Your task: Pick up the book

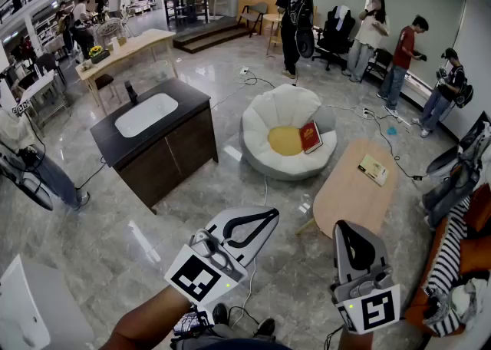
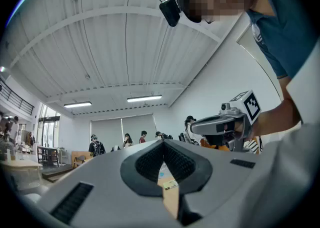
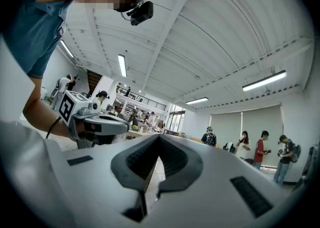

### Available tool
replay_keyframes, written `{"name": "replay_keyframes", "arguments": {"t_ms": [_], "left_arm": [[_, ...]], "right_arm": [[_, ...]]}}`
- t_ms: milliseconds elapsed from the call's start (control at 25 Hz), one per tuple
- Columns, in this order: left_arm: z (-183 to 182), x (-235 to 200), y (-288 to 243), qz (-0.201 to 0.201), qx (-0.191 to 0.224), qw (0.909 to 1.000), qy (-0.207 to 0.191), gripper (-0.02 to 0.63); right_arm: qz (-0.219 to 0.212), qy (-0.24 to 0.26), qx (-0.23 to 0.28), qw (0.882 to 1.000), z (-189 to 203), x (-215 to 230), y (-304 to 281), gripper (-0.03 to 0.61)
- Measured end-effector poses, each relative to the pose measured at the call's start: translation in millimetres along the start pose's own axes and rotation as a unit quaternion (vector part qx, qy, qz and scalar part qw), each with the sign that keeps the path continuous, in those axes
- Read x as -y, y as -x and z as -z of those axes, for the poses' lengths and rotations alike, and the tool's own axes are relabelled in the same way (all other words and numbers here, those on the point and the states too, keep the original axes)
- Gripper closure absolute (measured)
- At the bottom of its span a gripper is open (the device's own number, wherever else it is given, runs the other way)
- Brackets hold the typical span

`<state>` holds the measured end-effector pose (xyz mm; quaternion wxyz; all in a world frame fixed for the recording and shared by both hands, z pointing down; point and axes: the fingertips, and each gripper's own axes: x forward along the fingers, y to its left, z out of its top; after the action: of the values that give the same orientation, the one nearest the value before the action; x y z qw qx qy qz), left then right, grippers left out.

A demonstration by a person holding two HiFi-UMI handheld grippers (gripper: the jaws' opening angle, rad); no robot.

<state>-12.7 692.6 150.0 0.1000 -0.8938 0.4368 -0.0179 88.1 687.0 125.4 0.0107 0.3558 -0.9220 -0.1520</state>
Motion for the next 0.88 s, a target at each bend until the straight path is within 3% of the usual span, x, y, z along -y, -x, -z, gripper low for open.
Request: {"name": "replay_keyframes", "arguments": {"t_ms": [400, 680, 880], "left_arm": [[-11.9, -17.3, -14.5, 0.015, 0.033, 0.9989, -0.030, 0.609], [-6.0, -21.2, -12.0, 0.011, 0.026, 0.9992, -0.029, 0.609], [0.3, -22.1, -12.3, 0.009, 0.025, 0.9993, -0.028, 0.609]], "right_arm": [[0.018, 0.005, 0.010, 1.000, -2.2, 14.5, -16.7, 0.566], [0.004, -0.008, 0.015, 1.000, 1.2, 8.9, -22.1, 0.566], [-0.022, 0.011, 0.021, 0.999, 6.1, -1.9, -27.1, 0.566]]}}
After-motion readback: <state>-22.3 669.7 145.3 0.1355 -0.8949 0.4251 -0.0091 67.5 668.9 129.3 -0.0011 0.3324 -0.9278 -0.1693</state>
